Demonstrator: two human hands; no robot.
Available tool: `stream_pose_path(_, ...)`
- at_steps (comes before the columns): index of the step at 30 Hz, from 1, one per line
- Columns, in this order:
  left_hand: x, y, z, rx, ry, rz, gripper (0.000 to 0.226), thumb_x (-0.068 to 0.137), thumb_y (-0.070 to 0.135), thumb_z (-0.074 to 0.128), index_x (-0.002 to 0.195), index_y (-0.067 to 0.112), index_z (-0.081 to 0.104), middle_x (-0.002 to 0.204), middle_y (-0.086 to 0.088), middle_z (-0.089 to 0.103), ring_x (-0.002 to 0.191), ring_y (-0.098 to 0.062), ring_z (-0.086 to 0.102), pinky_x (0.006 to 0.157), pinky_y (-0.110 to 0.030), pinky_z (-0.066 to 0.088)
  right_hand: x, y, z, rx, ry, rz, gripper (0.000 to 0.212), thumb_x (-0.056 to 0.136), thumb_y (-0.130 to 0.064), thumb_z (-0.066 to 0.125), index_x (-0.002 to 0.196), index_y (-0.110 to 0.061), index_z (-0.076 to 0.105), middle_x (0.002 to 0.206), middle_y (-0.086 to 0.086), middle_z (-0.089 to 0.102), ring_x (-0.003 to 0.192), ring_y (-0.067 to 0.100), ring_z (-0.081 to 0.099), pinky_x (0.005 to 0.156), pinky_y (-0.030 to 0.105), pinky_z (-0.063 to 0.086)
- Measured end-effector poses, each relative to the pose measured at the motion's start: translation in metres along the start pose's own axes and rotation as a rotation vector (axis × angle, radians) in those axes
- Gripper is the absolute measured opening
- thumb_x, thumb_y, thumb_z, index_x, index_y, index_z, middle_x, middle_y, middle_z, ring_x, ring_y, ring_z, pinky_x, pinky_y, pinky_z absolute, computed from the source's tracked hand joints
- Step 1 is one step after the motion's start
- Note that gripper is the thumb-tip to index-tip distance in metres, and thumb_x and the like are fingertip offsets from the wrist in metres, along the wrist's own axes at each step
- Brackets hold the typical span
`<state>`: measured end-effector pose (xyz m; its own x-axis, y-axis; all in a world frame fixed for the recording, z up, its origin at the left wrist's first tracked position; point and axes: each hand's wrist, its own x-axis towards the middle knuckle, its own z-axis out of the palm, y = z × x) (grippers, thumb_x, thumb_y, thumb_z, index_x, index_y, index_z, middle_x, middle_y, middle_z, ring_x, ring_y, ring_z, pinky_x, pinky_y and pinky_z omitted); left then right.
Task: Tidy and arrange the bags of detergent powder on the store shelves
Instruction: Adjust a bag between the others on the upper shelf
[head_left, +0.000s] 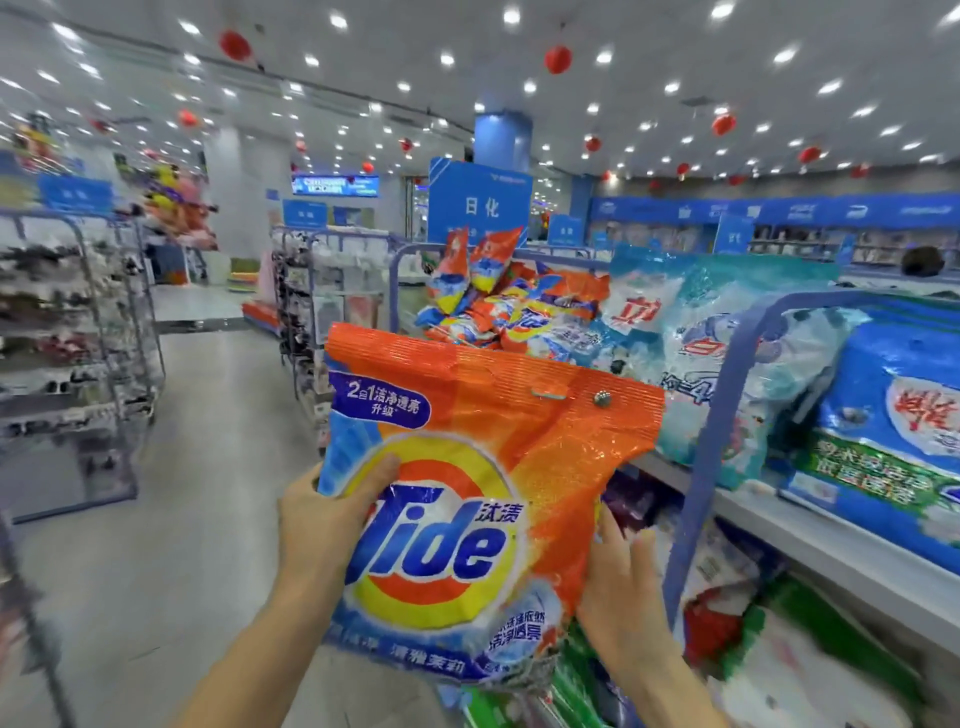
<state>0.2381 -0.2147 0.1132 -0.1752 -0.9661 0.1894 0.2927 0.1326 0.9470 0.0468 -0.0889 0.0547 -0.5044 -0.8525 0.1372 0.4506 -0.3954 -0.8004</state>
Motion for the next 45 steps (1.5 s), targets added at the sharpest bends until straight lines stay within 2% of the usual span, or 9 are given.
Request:
stream_pose_path(6,0.124,-0.022,0.035,-0.052,0.045,-0.002,0.02,0.073,0.025,0.077,0.082,0.011,0.065,0.069,-0.006,0.073,0.055,-0.02,0.07,0.046,-0.028,0.055,0.119,0.014,0.029,-0.594,0.018,-0.204,0.091,0.061,-0.055,0.076,0.138,-0.032,0.034,0.128,-0.014,0.057,0.113,0.006,0.058,0.105,0.042,0.041)
stream_pose_path(12,0.252,-0.029,0.09,-0.066,0.038,0.029,0.016,0.075,0.026,0.076,0.078,0.015,0.065,0.069,-0.004,0.071,0.053,-0.014,0.068,0.05,-0.029,0.058,0.251,-0.001,0.047,-0.631,0.15,-0.404,0.067,0.072,-0.043,0.076,0.13,-0.032,0.043,0.12,-0.013,0.061,0.11,0.007,0.058,0.1,0.041,0.045)
stream_pose_path(16,0.328,-0.029,0.13,-0.087,-0.034,0.071,0.015,0.076,0.026,0.074,0.076,0.016,0.063,0.061,0.002,0.07,0.051,-0.008,0.066,0.051,-0.026,0.056,0.32,-0.019,0.054,-0.659,0.267,-0.504,0.07,0.076,-0.033,0.074,0.137,-0.023,0.04,0.127,-0.006,0.057,0.116,0.01,0.055,0.104,0.042,0.042)
stream_pose_path(22,0.432,-0.017,0.207,-0.127,-0.276,0.17,0.012,0.084,0.028,0.069,0.078,0.022,0.06,0.055,0.013,0.066,0.048,0.0,0.063,0.045,-0.017,0.051,0.406,-0.063,0.061,-0.74,0.441,-0.712,0.063,0.078,-0.031,0.073,0.132,-0.02,0.043,0.124,-0.006,0.059,0.112,0.009,0.057,0.101,0.034,0.044)
stream_pose_path(27,0.508,-0.026,0.271,-0.151,-0.507,0.213,0.015,0.085,0.033,0.068,0.076,0.023,0.061,0.071,0.005,0.065,0.055,-0.002,0.062,0.059,-0.026,0.053,0.47,-0.088,0.057,-0.832,0.689,-0.848,0.059,0.08,-0.033,0.072,0.13,-0.017,0.045,0.122,-0.003,0.06,0.11,0.011,0.057,0.1,0.034,0.045)
stream_pose_path(32,0.555,-0.056,0.322,-0.15,-0.722,0.14,0.016,0.083,0.033,0.07,0.076,0.021,0.062,0.071,0.004,0.064,0.05,0.003,0.06,0.051,-0.018,0.05,0.505,-0.08,0.041,-0.873,0.94,-0.885,0.045,0.083,-0.033,0.07,0.121,-0.018,0.05,0.114,-0.005,0.063,0.104,0.011,0.06,0.095,0.034,0.047)
stream_pose_path(36,0.568,-0.093,0.343,-0.139,-0.841,0.041,0.031,0.068,0.048,0.077,0.077,0.021,0.065,0.079,0.0,0.07,0.075,-0.018,0.068,0.072,-0.038,0.056,0.508,-0.064,0.027,-0.901,1.063,-0.855,0.035,0.084,-0.026,0.069,0.111,-0.026,0.046,0.1,-0.016,0.059,0.091,-0.003,0.056,0.08,0.017,0.043)
stream_pose_path(40,0.568,-0.122,0.345,-0.091,-0.888,-0.057,0.029,0.084,0.044,0.066,0.076,0.018,0.056,0.07,0.003,0.059,0.062,-0.014,0.057,0.058,-0.03,0.047,0.509,-0.051,0.017,-0.984,1.11,-0.739,0.036,0.089,-0.029,0.062,0.12,-0.019,0.047,0.11,-0.008,0.059,0.099,0.008,0.057,0.085,0.023,0.041)
stream_pose_path(45,0.584,-0.129,0.362,-0.006,-0.861,0.002,0.042,0.079,0.053,0.067,0.072,0.013,0.054,0.075,-0.005,0.061,0.071,-0.023,0.059,0.069,-0.038,0.048,0.522,-0.058,0.011,-0.99,1.179,-0.634,0.048,0.089,-0.037,0.06,0.127,-0.015,0.043,0.119,-0.005,0.056,0.109,0.014,0.053,0.094,0.033,0.042)
